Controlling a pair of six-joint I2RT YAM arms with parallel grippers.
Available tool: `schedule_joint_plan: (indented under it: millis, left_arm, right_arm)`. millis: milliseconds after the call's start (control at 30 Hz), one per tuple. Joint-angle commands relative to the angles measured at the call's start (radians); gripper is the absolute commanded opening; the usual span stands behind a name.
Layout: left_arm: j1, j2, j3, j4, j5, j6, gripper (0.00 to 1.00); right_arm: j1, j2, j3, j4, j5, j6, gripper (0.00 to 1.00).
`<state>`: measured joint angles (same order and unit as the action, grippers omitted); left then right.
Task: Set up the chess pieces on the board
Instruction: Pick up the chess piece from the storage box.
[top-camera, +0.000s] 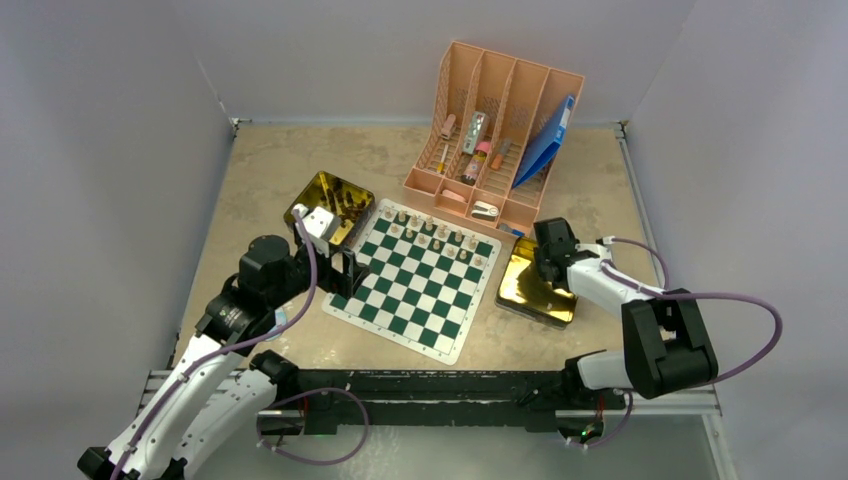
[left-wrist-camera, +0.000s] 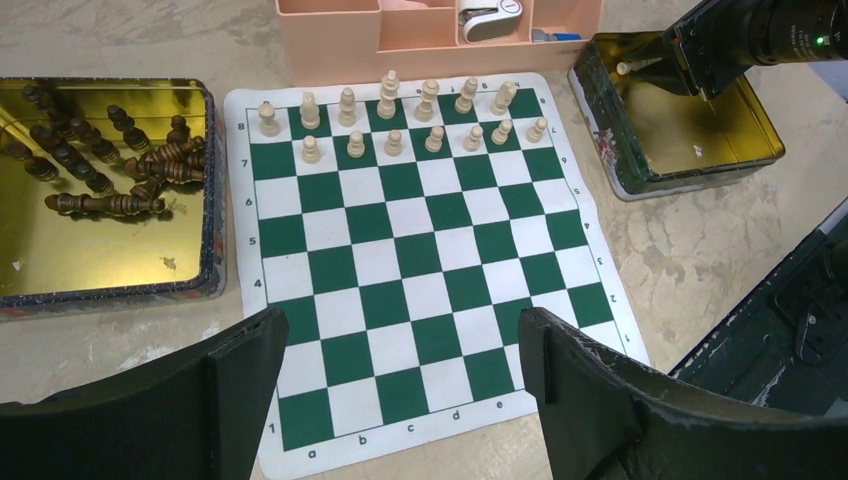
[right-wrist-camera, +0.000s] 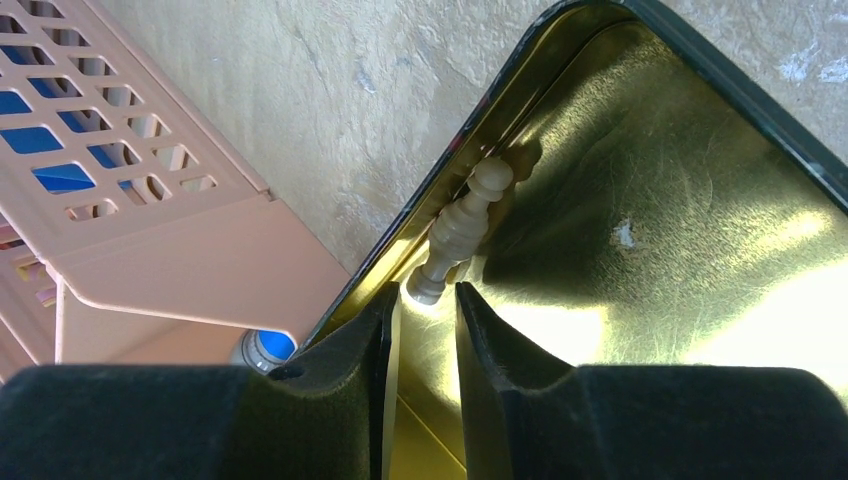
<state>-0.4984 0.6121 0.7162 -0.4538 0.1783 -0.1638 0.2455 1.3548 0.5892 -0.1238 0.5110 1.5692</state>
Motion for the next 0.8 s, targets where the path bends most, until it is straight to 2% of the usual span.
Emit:
schedule_joint_plan:
  millis: [0,767]
  left_arm:
    - [0.003,-0.012,0.031,0.02,-0.006,0.014,0.85]
    - [0.003,-0.02,0.031,0.02,-0.018,0.018,0.85]
  right_arm:
    - [-0.008,0.002,0.033,-0.024,0.06,0.028,0.29]
    - [-0.01,0.015,0.041,-0.124,0.012,0.027,0.28]
